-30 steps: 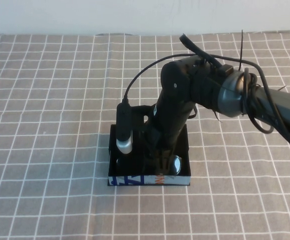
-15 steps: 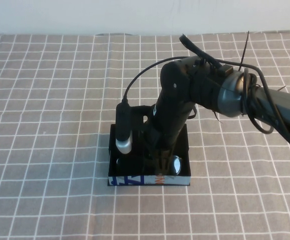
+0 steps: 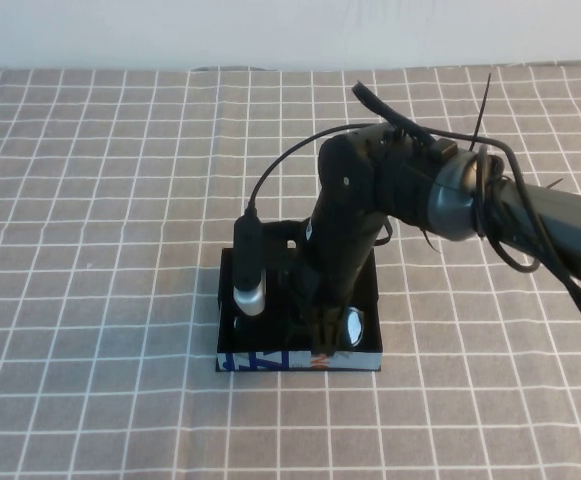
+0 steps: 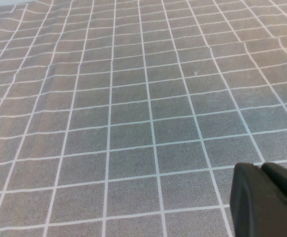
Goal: Take glasses out of glasses case
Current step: Pick up the glasses from the glasses case, then place the glasses on the table
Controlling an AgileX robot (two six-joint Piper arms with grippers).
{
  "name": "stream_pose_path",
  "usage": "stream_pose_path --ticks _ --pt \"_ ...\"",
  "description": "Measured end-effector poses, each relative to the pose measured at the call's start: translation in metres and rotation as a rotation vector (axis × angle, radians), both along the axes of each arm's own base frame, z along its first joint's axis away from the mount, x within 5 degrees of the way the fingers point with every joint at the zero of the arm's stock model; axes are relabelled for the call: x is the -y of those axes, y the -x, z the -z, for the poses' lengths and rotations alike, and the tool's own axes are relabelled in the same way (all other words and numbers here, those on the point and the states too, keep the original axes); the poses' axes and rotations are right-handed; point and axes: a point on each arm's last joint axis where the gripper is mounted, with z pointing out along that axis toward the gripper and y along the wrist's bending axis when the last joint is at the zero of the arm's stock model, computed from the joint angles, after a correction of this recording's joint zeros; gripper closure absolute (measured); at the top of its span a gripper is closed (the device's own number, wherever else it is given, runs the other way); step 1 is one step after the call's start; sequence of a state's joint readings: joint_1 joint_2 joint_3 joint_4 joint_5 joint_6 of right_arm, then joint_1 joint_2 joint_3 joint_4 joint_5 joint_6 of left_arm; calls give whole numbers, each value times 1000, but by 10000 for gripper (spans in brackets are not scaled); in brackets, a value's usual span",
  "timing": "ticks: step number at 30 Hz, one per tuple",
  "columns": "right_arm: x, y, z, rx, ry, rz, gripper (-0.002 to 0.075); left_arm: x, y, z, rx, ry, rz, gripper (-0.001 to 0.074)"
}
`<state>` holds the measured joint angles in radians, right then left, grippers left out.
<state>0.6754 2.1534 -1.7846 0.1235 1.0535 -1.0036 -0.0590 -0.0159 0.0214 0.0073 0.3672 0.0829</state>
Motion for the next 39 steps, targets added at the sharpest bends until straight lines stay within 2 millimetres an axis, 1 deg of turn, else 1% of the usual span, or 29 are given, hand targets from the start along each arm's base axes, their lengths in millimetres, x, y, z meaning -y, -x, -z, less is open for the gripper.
stream_pose_path --ticks 3,6,8,10,12,15,18,20,22,25,28,30,33,35,39 --pt "0 0 2 -2 2 0 497 0 0 0 0 0 0 739" --pt "0 0 2 -3 3 5 610 0 0 0 0 0 0 739" --pt "0 0 -3 2 -8 37 679 0 0 0 0 0 0 739" --pt "2 -1 -13 27 -26 85 698 0 0 0 0 0 0 739" --pt "3 0 -28 55 -61 155 702 0 0 0 0 0 0 740" --pt "12 4 -59 79 -112 325 703 0 0 0 0 0 0 739" --pt "27 14 -90 70 -139 577 703 0 0 0 0 0 0 739" --pt "41 21 -101 40 -139 761 704 0 0 0 0 0 0 739" --pt "56 28 -102 2 -138 926 704 0 0 0 0 0 0 739" --pt "84 35 -93 -49 -147 1158 704 0 0 0 0 0 0 739" --pt "113 39 -77 -78 -176 1328 704 0 0 0 0 0 0 739" --pt "129 42 -59 -106 -160 1406 704 0 0 0 0 0 0 739" --pt "145 46 -32 -155 -143 1484 704 0 0 0 0 0 0 739" --pt "151 46 -20 -170 -153 1510 704 0 0 0 0 0 0 739" --pt "156 41 -5 -172 -182 1537 704 0 0 0 0 0 0 739"
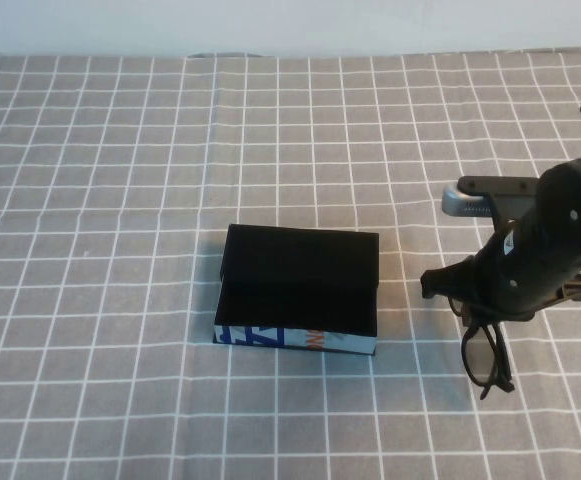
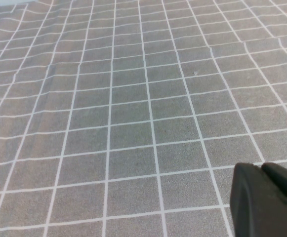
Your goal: Take glasses out of glasses case
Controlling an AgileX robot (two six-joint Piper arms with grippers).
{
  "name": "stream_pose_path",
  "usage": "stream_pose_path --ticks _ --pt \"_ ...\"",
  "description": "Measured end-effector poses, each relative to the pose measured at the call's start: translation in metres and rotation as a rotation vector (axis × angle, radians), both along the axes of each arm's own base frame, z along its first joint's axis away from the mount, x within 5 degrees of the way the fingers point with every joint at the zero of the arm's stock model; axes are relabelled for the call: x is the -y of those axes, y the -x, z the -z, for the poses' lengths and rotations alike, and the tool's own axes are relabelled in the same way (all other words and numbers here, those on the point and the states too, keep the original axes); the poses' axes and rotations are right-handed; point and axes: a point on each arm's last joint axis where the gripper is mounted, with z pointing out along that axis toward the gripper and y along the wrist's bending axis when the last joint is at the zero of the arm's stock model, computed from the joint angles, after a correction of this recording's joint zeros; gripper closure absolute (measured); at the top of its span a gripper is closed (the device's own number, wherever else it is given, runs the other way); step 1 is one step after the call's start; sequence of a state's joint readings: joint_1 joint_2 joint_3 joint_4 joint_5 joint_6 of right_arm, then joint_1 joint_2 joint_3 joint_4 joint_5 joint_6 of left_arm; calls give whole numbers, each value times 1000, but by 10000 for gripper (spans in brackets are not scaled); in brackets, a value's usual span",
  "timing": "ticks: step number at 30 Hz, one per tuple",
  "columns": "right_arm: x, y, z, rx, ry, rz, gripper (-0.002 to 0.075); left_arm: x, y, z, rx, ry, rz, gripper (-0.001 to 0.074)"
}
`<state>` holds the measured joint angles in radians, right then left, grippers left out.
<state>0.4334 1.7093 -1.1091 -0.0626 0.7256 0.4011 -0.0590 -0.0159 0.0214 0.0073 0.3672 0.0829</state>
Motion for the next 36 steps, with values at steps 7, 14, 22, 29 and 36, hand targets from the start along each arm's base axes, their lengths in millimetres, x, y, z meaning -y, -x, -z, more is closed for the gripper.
stream_pose_path --ticks 7,14,22,29,36 --pt "-1 -7 13 -2 0 9 675 0 0 0 0 0 0 739" --pt "1 -9 19 -2 33 -9 518 0 0 0 0 0 0 739" --pt "6 -4 15 -31 84 -21 386 0 0 0 0 0 0 739" --pt "16 17 -26 -16 94 -31 459 0 0 0 0 0 0 739" --pt "29 74 -79 81 46 -107 676 0 0 0 0 -2 0 739"
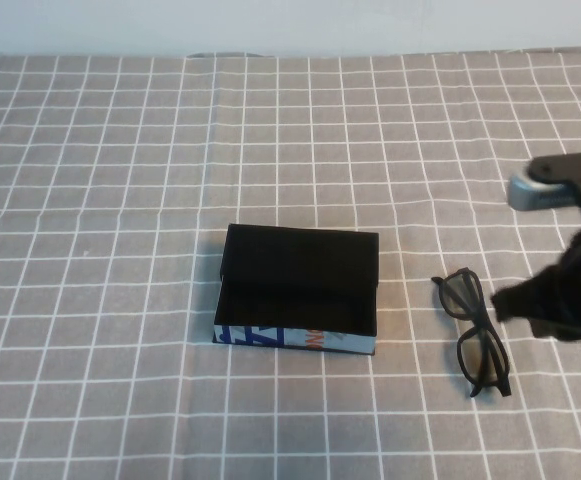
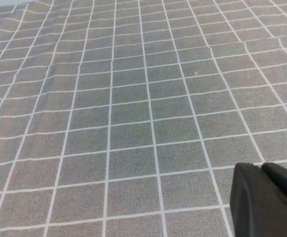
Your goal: Take glasses out of glasses case
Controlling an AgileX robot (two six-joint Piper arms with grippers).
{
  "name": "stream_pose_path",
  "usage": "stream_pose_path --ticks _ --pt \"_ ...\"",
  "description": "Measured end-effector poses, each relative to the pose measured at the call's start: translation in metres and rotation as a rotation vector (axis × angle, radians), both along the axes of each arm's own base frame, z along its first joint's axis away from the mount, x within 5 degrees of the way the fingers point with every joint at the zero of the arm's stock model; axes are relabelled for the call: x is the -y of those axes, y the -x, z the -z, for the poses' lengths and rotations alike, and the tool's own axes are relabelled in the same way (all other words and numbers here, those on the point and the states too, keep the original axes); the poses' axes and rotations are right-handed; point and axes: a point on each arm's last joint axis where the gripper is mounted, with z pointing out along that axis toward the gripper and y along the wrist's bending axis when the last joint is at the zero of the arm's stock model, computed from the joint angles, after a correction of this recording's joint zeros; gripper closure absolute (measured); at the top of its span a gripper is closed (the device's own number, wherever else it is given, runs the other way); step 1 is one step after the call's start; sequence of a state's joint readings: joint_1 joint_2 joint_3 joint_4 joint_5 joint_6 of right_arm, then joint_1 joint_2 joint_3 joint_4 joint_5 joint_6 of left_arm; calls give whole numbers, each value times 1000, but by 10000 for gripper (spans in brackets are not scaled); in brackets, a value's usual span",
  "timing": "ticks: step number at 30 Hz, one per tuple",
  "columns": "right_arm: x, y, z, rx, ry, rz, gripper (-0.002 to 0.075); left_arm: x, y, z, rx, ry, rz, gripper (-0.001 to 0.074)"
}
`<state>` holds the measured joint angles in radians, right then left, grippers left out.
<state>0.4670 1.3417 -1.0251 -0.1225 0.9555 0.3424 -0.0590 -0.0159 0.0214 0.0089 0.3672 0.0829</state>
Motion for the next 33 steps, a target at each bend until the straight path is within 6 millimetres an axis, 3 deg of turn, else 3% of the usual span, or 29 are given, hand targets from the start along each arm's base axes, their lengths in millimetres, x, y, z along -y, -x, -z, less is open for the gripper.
stream_pose_path --ticks 5,9,16,20,25,28,33 --pt "16 49 -19 38 -83 -12 718 0 0 0 0 0 0 739" --pt "26 76 -32 41 -130 -12 736 0 0 0 0 0 0 739" --pt "39 91 -42 140 -115 -19 742 0 0 0 0 0 0 739" --pt "45 86 -31 239 -120 6 742 0 0 0 0 0 0 740" --pt "78 87 -2 508 -174 175 742 0 0 0 0 0 0 739" --pt "98 102 23 709 -198 281 743 0 0 0 0 0 0 739" --pt "113 138 63 976 -214 365 743 0 0 0 0 0 0 739"
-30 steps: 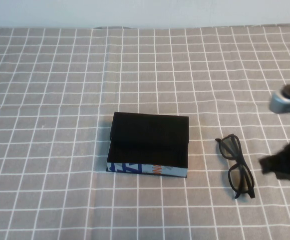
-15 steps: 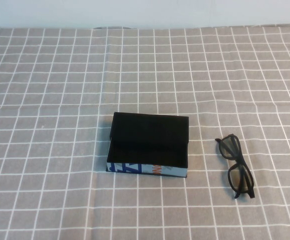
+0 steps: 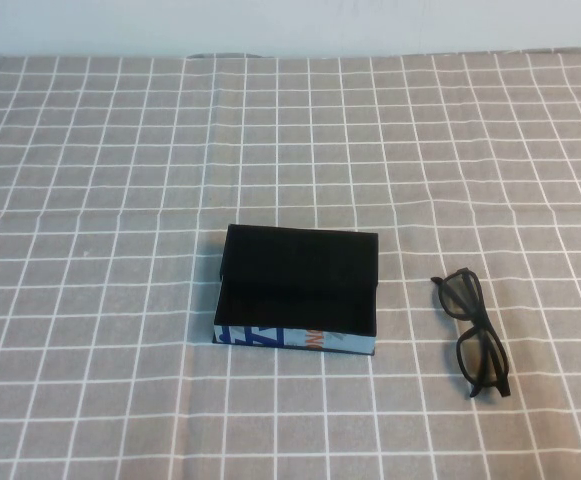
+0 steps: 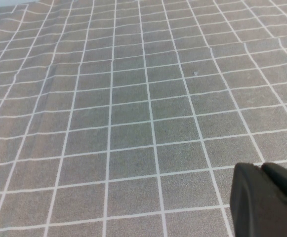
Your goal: Take glasses out of glasses case
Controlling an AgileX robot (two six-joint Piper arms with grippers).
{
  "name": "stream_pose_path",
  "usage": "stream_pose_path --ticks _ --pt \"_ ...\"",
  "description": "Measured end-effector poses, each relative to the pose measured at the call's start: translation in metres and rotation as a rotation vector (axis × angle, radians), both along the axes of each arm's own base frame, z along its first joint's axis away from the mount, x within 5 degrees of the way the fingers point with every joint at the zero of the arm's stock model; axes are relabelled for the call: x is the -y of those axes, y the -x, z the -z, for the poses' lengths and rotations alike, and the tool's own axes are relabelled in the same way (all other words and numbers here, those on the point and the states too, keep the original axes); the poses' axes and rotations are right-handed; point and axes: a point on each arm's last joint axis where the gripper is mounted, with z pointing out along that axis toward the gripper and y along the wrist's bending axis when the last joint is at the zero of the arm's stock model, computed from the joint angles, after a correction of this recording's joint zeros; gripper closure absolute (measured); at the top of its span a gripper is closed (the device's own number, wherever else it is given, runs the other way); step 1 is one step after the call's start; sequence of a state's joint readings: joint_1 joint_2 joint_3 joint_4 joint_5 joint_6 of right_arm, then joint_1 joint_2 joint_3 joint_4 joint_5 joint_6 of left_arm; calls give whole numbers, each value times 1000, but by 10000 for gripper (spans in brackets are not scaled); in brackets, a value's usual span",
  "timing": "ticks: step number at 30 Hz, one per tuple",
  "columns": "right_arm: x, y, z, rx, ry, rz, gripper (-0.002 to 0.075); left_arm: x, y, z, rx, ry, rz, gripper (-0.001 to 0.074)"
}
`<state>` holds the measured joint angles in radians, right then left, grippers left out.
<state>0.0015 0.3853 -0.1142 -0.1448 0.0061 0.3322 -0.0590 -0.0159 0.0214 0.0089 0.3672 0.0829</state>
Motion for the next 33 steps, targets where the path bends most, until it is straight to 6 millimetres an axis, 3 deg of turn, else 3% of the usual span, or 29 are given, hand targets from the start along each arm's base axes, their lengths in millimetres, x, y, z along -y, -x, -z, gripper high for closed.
stream_pose_path --ticks 4,10,21,33 --pt "2 21 24 108 1 22 744 0 0 0 0 0 0 739" --pt "2 35 29 142 -31 31 743 0 0 0 0 0 0 739" --pt "1 36 32 119 -33 21 744 0 0 0 0 0 0 739" --pt "-8 38 46 -26 140 -115 744 0 0 0 0 0 0 739"
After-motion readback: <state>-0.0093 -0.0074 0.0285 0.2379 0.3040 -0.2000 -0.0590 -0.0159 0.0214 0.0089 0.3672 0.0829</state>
